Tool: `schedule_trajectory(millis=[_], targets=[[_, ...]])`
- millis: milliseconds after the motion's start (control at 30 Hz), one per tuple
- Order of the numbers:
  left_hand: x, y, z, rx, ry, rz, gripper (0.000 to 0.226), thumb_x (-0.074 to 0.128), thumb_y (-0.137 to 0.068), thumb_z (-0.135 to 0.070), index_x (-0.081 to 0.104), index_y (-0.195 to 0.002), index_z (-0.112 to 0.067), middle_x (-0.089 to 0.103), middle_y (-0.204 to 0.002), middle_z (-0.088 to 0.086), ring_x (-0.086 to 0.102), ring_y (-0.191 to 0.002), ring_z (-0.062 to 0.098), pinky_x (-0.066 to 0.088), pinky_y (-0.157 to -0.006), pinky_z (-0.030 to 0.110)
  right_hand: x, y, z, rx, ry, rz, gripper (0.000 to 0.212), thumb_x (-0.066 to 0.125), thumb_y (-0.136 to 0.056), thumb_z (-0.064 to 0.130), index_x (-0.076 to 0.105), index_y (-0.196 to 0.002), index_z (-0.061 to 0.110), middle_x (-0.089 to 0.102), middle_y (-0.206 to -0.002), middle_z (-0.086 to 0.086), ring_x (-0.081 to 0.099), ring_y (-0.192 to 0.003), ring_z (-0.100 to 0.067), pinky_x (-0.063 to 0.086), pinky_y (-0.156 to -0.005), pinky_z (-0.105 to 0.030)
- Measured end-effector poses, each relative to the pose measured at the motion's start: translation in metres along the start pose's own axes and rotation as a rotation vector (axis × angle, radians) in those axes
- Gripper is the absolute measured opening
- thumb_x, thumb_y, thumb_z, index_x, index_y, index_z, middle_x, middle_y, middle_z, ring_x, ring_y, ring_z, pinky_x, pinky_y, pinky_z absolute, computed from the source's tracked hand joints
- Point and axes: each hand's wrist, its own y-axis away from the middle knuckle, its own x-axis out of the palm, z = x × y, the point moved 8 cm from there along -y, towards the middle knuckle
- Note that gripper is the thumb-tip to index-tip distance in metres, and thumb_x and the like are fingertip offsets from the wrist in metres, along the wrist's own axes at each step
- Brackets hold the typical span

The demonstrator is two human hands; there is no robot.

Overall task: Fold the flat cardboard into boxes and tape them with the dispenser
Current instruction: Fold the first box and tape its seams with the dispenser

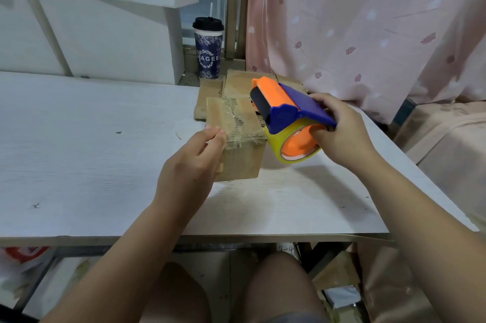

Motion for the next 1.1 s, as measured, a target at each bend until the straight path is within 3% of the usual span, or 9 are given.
schedule_trajectory(millis=[100, 200, 433, 567, 667, 833, 967, 1100], targets=[[-0.001, 0.000, -0.001, 0.000, 0.000, -0.005, 0.028, 0.069, -0.080, 0.010, 0.066, -0.107, 0.008, 0.066, -0.108, 0.022, 0.065, -0.101, 0.036, 0.059, -0.061, 0.049, 0.001, 0.006, -0.002, 0.018, -0.008, -0.014, 0.053, 0.050, -0.063, 0.003, 0.060, -0.112, 0.022, 0.059, -0.093, 0.015, 0.049, -0.081, -0.003, 0.035, -0.068, -0.002], [-0.004, -0.001, -0.003, 0.022, -0.018, -0.029, 0.021, 0.060, -0.088, -0.002, 0.065, -0.107, 0.007, 0.067, -0.105, 0.021, 0.066, -0.098, 0.035, 0.059, -0.059, 0.048, -0.009, 0.010, 0.002, -0.003, 0.005, -0.041, 0.051, 0.053, -0.063, 0.001, 0.058, -0.108, 0.024, 0.060, -0.097, 0.007, 0.051, -0.085, -0.006, 0.036, -0.072, -0.004], [0.000, -0.002, -0.004, 0.034, -0.019, -0.051, 0.016, 0.064, -0.087, -0.004, 0.066, -0.100, 0.005, 0.066, -0.098, 0.020, 0.066, -0.089, 0.034, 0.059, -0.056, 0.044, -0.031, -0.009, 0.036, -0.243, 0.121, -0.060, 0.043, 0.054, -0.066, 0.005, 0.061, -0.108, 0.009, 0.056, -0.095, 0.002, 0.049, -0.085, -0.006, 0.036, -0.074, -0.002], [0.001, -0.006, -0.007, 0.007, -0.036, -0.057, 0.032, 0.074, -0.079, -0.025, 0.067, -0.094, 0.003, 0.065, -0.092, 0.018, 0.068, -0.088, 0.031, 0.056, -0.059, 0.031, -0.025, -0.020, 0.026, -0.229, 0.081, -0.013, 0.041, 0.058, -0.072, -0.005, 0.060, -0.109, 0.011, 0.058, -0.097, 0.001, 0.050, -0.086, -0.008, 0.040, -0.077, -0.008], [0.001, -0.007, -0.009, -0.012, -0.058, -0.079, 0.025, 0.078, -0.076, -0.014, 0.067, -0.091, 0.003, 0.065, -0.088, 0.018, 0.068, -0.092, 0.031, 0.055, -0.057, 0.028, -0.016, -0.022, 0.010, -0.184, 0.041, 0.043, 0.044, 0.059, -0.073, -0.010, 0.059, -0.109, 0.014, 0.060, -0.099, -0.001, 0.054, -0.089, -0.017, 0.045, -0.081, -0.027], [0.000, -0.005, -0.012, 0.019, -0.082, -0.140, 0.015, 0.067, -0.086, -0.010, 0.068, -0.095, 0.002, 0.064, -0.089, 0.017, 0.067, -0.096, 0.030, 0.056, -0.058, 0.030, -0.004, -0.015, -0.012, -0.126, -0.025, 0.055, 0.049, 0.059, -0.071, -0.010, 0.057, -0.107, 0.023, 0.059, -0.095, 0.005, 0.054, -0.085, -0.014, 0.040, -0.070, -0.014], [0.004, -0.002, -0.012, 0.013, -0.050, -0.125, 0.030, 0.070, -0.082, -0.001, 0.067, -0.111, 0.000, 0.063, -0.093, 0.018, 0.065, -0.104, 0.035, 0.059, -0.059, 0.041, 0.011, -0.009, -0.027, -0.020, -0.190, 0.087, 0.055, 0.053, -0.069, -0.004, 0.052, -0.099, 0.042, 0.060, -0.092, 0.013, 0.052, -0.078, -0.006, 0.042, -0.064, -0.014], [0.006, -0.002, -0.010, 0.017, -0.055, -0.108, 0.036, 0.072, -0.078, 0.006, 0.067, -0.113, 0.000, 0.062, -0.095, 0.020, 0.063, -0.106, 0.039, 0.059, -0.056, 0.048, 0.025, -0.007, -0.039, 0.042, -0.278, 0.095, 0.052, 0.052, -0.070, -0.004, 0.053, -0.107, 0.032, 0.061, -0.100, 0.010, 0.055, -0.085, -0.012, 0.043, -0.068, -0.012]])
